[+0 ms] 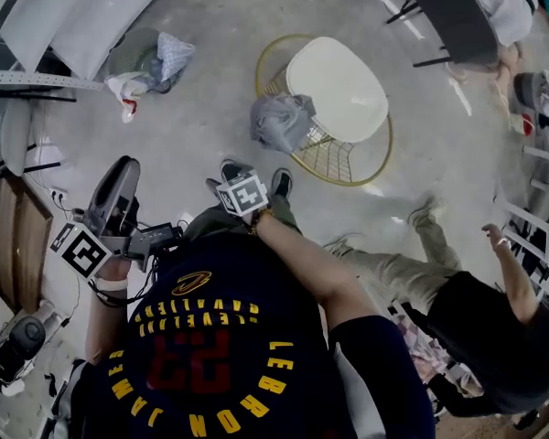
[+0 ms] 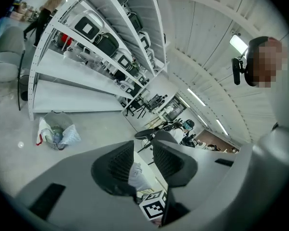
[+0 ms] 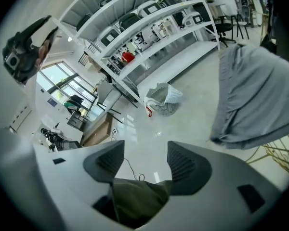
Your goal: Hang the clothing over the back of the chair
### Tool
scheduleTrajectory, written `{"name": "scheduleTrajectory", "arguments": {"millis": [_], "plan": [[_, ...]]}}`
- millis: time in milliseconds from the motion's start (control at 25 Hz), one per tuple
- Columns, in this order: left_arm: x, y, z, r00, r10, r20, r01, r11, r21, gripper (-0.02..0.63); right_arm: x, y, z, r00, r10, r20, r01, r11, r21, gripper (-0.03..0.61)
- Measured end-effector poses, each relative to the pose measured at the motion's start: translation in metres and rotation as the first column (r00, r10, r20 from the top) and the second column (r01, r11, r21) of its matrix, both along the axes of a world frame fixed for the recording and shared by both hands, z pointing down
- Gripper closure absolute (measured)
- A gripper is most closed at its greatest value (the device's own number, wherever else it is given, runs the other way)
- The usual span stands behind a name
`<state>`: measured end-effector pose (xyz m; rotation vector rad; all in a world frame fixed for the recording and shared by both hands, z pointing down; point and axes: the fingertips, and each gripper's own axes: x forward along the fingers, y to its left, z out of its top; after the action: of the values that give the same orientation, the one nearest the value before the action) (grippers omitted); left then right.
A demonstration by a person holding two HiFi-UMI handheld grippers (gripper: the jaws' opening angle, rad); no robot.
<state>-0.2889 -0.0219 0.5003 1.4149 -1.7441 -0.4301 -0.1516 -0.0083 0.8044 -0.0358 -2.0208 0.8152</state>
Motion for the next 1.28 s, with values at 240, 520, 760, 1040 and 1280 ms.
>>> {"name": "scheduleTrajectory", "arguments": {"millis": [240, 520, 760, 1040, 1280], "plan": [[0.025, -0.034, -0.01, 0.998, 0.06, -0.018, -0.059, 0.997, 0.054, 0.485, 0.018, -0.054, -0.072, 0.972, 0.179, 0.149, -0.177, 0.984, -0.026, 0.321], [0.069, -0.076, -0.028, 0.99, 0.139, -0.016, -0.136, 0.984, 0.117, 0.485, 0.056, -0.125, -0.172, 0.868, 0.36, 0.342, -0.371, 0.928, -0.035, 0.387], [0.108, -0.091, -0.047, 0.984, 0.179, -0.003, -0.177, 0.973, 0.151, 0.485, 0.09, -0.158, -0.26, 0.773, 0.389, 0.501, -0.446, 0.895, -0.007, 0.541], [0.141, -0.109, -0.059, 0.973, 0.23, 0.011, -0.228, 0.957, 0.179, 0.485, 0.113, -0.196, -0.337, 0.677, 0.378, 0.632, -0.509, 0.86, 0.031, 0.569], [0.157, -0.117, -0.069, 0.966, 0.256, 0.028, -0.257, 0.946, 0.196, 0.485, 0.124, -0.204, -0.385, 0.637, 0.332, 0.695, -0.533, 0.841, 0.087, 0.569]]}}
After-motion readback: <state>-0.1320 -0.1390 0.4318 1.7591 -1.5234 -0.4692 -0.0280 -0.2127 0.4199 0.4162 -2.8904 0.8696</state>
